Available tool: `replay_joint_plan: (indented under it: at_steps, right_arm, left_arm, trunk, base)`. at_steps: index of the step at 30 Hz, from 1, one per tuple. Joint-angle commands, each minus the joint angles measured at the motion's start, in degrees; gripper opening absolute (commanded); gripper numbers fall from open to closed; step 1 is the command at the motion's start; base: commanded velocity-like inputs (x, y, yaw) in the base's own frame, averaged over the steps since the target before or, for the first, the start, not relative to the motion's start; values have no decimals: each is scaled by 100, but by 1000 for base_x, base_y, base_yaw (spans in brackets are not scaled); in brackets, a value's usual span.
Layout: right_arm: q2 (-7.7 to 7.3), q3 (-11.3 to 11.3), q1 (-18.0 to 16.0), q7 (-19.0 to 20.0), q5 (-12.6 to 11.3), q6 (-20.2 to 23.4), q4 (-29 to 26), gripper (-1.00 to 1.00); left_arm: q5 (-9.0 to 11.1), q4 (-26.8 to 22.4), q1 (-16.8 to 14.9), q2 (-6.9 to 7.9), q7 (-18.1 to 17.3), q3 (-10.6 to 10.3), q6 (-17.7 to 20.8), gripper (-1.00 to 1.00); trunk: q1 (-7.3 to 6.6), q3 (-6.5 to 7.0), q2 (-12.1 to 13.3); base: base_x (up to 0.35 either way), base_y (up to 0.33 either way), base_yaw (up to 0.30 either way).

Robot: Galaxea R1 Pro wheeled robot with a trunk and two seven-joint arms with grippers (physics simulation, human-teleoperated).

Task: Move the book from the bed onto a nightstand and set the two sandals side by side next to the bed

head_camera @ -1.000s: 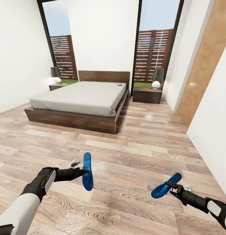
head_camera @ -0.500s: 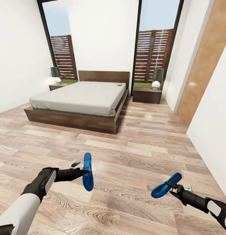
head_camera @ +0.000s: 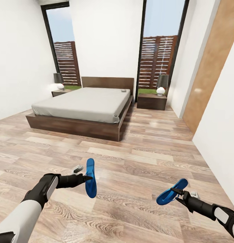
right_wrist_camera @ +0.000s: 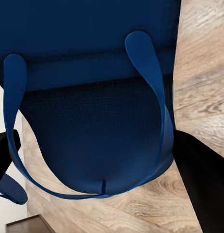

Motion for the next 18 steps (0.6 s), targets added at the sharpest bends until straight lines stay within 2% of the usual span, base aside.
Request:
replay_joint_plan:
  at_steps: [1, 3, 18]
  right_arm:
    - [-1, -12, -2, 4, -5, 45, 0, -100]
    - [-1, -11, -1, 5, -5, 45, 0, -100]
    - [-1, -10, -3, 4, -5, 45, 0, -100]
  left_arm:
    - [25, 0, -2, 0, 5, 6, 41, -100]
    - [24, 0, -2, 0, 6, 6, 41, -100]
    - [24, 9, -2, -7, 6, 6, 41, -100]
  trunk:
    - [-3, 17, 0]
    - [-9, 62, 2]
    - [-9, 62, 2]
  base:
    - [0, 0, 0]
    - [0, 0, 0]
    - [0, 0, 0]
